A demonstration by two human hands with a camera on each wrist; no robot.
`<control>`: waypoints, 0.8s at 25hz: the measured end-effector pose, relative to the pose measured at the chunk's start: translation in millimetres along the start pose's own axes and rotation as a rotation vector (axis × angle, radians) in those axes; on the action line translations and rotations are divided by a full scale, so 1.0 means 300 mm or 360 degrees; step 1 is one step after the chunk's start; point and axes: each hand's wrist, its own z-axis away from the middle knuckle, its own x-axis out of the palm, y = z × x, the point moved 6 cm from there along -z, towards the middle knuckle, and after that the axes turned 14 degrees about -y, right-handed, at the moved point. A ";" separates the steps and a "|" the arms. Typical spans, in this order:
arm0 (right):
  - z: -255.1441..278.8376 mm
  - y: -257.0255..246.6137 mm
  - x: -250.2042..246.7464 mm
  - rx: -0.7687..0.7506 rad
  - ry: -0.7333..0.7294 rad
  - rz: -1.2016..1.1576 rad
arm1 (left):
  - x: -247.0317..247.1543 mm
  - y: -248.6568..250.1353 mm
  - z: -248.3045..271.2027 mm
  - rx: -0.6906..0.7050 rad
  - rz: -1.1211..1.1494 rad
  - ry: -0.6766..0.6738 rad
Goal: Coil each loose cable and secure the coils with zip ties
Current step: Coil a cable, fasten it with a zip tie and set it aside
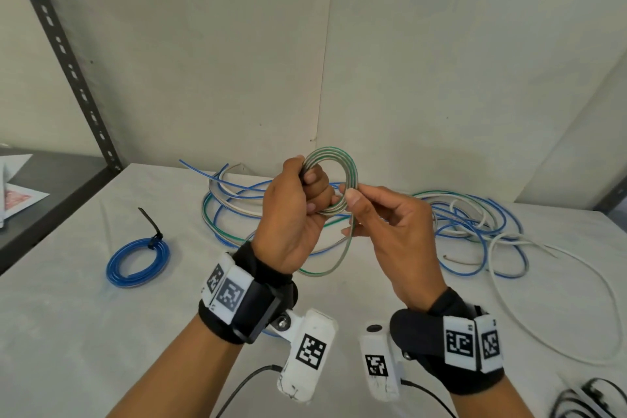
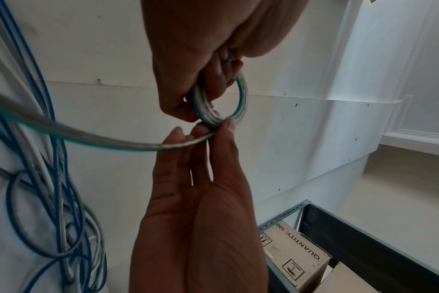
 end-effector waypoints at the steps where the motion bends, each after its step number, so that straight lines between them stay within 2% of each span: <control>1: -0.001 0.001 0.001 -0.0003 -0.0016 0.0036 | 0.001 -0.006 0.000 0.0000 0.0012 -0.0010; 4: -0.007 -0.011 -0.017 -0.0043 -0.0031 0.0190 | 0.007 -0.014 -0.002 -0.0048 0.0077 -0.0117; 7: -0.014 -0.028 -0.068 -0.0038 -0.0079 0.0336 | 0.003 -0.005 -0.012 -0.0280 -0.0112 -0.0339; 9: -0.010 -0.035 -0.091 0.0020 -0.0260 0.0480 | -0.021 0.006 -0.016 -0.0395 -0.0680 -0.0508; 11: 0.001 -0.039 -0.085 0.0042 -0.0511 0.0829 | -0.023 0.003 -0.001 -0.0454 -0.1400 -0.0681; 14: 0.015 -0.038 -0.050 -0.0028 -0.0785 0.1312 | -0.021 -0.034 0.029 -0.0560 -0.1852 -0.0775; 15: 0.013 -0.041 -0.046 -0.0038 -0.0802 0.1343 | -0.014 -0.041 0.029 -0.0535 -0.1915 -0.0773; 17: 0.007 -0.047 -0.067 0.0022 -0.0668 0.1128 | -0.017 -0.036 0.019 -0.0421 -0.1890 -0.0686; 20: -0.002 -0.078 -0.135 -0.0024 -0.0323 0.0869 | -0.050 0.023 -0.011 -0.0255 -0.1419 -0.0382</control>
